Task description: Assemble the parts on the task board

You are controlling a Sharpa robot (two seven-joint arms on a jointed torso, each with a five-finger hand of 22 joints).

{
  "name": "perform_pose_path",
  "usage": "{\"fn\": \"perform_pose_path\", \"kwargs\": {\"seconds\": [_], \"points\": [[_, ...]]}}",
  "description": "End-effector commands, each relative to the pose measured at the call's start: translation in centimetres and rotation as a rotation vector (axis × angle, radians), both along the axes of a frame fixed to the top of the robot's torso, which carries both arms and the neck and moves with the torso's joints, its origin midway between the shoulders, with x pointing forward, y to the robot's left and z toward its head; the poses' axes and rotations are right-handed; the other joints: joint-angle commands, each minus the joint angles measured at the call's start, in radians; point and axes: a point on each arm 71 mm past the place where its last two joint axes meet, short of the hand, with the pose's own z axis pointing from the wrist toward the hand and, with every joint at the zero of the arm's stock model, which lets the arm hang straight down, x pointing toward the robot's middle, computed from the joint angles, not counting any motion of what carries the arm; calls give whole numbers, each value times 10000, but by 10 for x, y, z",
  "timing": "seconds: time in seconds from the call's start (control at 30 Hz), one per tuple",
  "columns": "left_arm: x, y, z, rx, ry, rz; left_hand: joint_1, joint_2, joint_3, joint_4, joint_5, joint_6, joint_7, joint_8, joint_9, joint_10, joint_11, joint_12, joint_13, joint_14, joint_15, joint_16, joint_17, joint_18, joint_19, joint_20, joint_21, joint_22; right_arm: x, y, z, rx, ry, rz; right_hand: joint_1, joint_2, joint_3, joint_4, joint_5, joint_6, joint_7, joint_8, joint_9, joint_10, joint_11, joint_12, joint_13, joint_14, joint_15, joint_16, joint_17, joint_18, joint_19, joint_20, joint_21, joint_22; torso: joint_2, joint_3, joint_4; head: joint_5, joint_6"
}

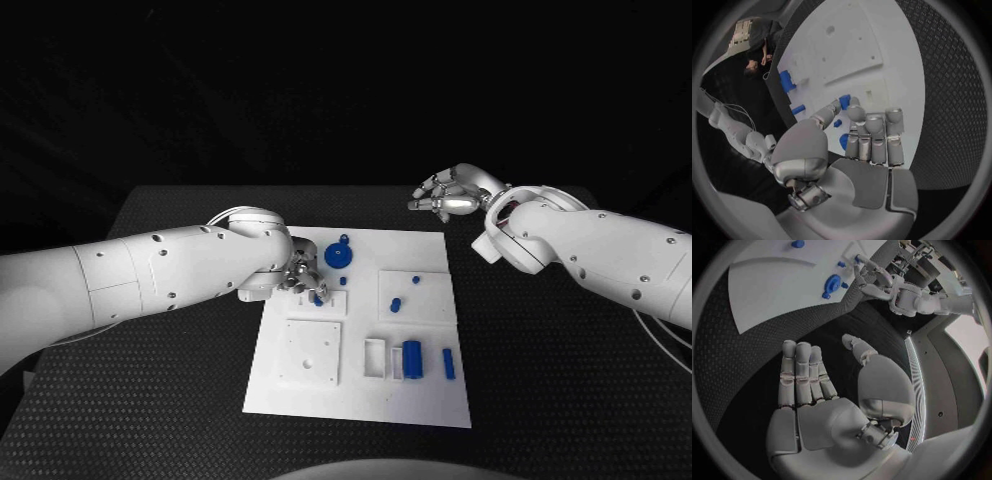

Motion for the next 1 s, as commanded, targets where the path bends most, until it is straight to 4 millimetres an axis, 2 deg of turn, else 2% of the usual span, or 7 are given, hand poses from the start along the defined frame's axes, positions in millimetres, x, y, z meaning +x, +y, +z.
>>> {"fn": "perform_pose_path", "kwargs": {"seconds": [0.03, 0.2, 0.33, 0.43, 0.5, 0.6, 1.0], "points": [[0, 4, -2, 301, -99, 5, -193, -96, -30, 154, -41, -9, 17, -65, -12, -49, 19, -20, -12, 5, -40, -15, -10, 61, -69, -1313, -65, 99, 0, 1, 0, -10, 3, 137, -79, -1, -59, 2, 58, -9, 56, 44, -10, -66, 6, 52, -10, -96, -9, 63, -13, 118, 7, 3, -21, 202, 6, -5, -14, 0, 15], [-1, 6, -2, 323, -63, -1, -422, -313, -70, 487, -159, 120, -26, -15, 12, -15, -20, 27, 1, 32, -71, 24, 3, 77, -48, -1324, -89, 91, 0, 1, 0, -12, 0, 133, -100, -8, -69, 12, 64, -18, 59, 41, -13, -73, 9, 51, -16, -102, -6, 61, -16, 118, 3, 6, -23, 202, 1, -10, -8, -16, 27], [-1, 6, -2, 320, -61, 1, -537, -636, 10, 887, -684, 178, -55, 5, 40, -20, -60, 55, 3, 30, -107, 47, 7, 105, -18, -1350, -108, 93, 0, 1, 0, -5, 11, 142, -109, -9, -73, 17, 68, -21, 60, 40, -14, -75, 10, 52, -18, -104, -5, 61, -18, 118, 1, 8, -25, 201, 2, -15, 4, -26, 38], [-1, 7, -2, 317, -76, 29, -798, -1178, 87, 1455, -788, 204, -82, 38, 99, -24, -70, 71, 8, 21, -116, 70, 15, 132, 3, -1369, -125, 84, 0, 1, 0, 6, 11, 149, -132, -14, -85, 30, 69, -24, 62, 40, -15, -80, 12, 54, -23, -108, -3, 61, -21, 118, -4, 11, -27, 201, 3, -10, 8, -20, 46], [-1, 8, -2, 318, -75, 42, -902, -1380, 77, 1698, -787, 186, -70, 45, 132, -32, -71, 78, 15, 8, -121, 76, 17, 132, 5, -1367, -119, 91, 0, 1, 0, 5, 11, 146, -148, -15, -93, 38, 67, -25, 63, 40, -16, -82, 13, 55, -27, -110, -2, 62, -23, 118, -6, 13, -28, 200, -2, -10, 11, -23, 54], [-1, 8, -1, 317, -89, 47, -938, -1266, -387, 1745, -784, 158, -76, 81, 224, -69, -75, 97, 43, -34, -126, 107, 37, 146, -70, -1364, -102, 127, 0, 1, -1, 1, 16, 142, -152, -14, -95, 41, 66, -25, 63, 40, -16, -83, 13, 56, -27, -111, -2, 62, -23, 118, -7, 13, -28, 200, -1, -10, 7, -15, 61], [-3, 9, 3, 54, -39, 130, -924, -1178, -670, 1955, -784, 184, -106, 127, 314, -85, -103, 105, 57, -56, -155, 118, 41, 173, -102, -1374, -110, 123, 1, 0, -3, -14, 55, 106, -158, -8, -98, 45, 69, -27, 64, 40, -17, -85, 13, 58, -31, -112, -1, 64, -25, 118, -9, 13, -29, 200, 0, -11, 2, 14, 106]]}}
